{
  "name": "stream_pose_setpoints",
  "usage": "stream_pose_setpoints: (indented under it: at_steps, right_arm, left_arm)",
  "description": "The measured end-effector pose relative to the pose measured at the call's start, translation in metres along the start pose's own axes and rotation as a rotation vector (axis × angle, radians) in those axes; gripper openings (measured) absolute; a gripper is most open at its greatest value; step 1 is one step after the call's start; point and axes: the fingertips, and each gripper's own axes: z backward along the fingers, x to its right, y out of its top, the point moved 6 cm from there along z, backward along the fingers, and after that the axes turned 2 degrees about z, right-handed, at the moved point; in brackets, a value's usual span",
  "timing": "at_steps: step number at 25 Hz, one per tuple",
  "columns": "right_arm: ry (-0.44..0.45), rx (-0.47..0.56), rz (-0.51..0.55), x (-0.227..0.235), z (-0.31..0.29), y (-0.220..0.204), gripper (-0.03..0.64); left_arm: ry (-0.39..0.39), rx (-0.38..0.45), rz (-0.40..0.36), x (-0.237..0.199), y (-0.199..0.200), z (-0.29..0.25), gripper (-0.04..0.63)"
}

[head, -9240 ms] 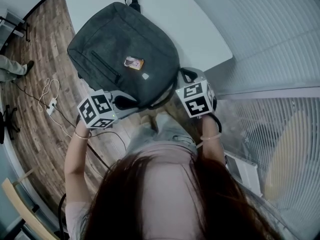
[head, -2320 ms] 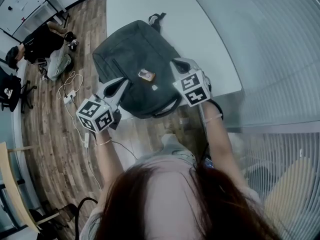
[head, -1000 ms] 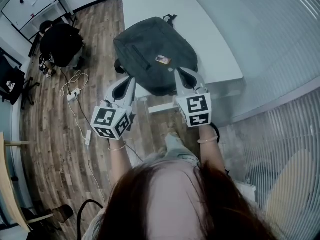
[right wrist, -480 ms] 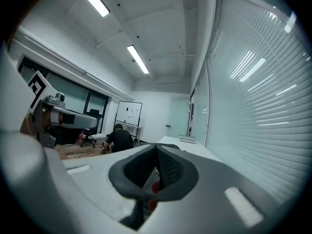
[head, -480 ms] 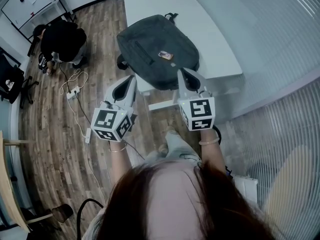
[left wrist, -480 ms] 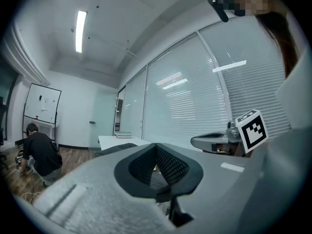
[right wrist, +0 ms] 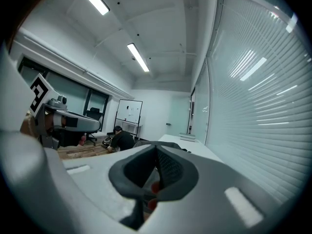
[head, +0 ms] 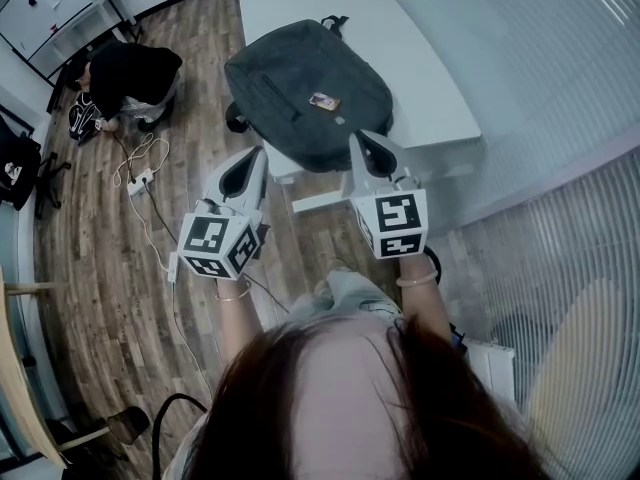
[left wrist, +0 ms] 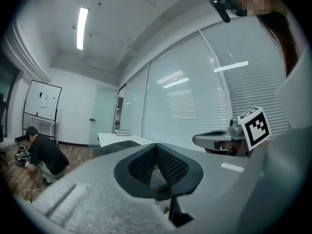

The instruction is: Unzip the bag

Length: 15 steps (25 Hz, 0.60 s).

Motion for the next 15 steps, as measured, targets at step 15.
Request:
stream_pose_setpoints:
  at_steps: [15]
  right_arm:
    - [0.024,-0.016,-0.002,0.023,-0.009,-0.008,0.003]
  left_arm:
    - [-0.018,-0.018,-0.010,0.010,0.001,-0.036,0.010]
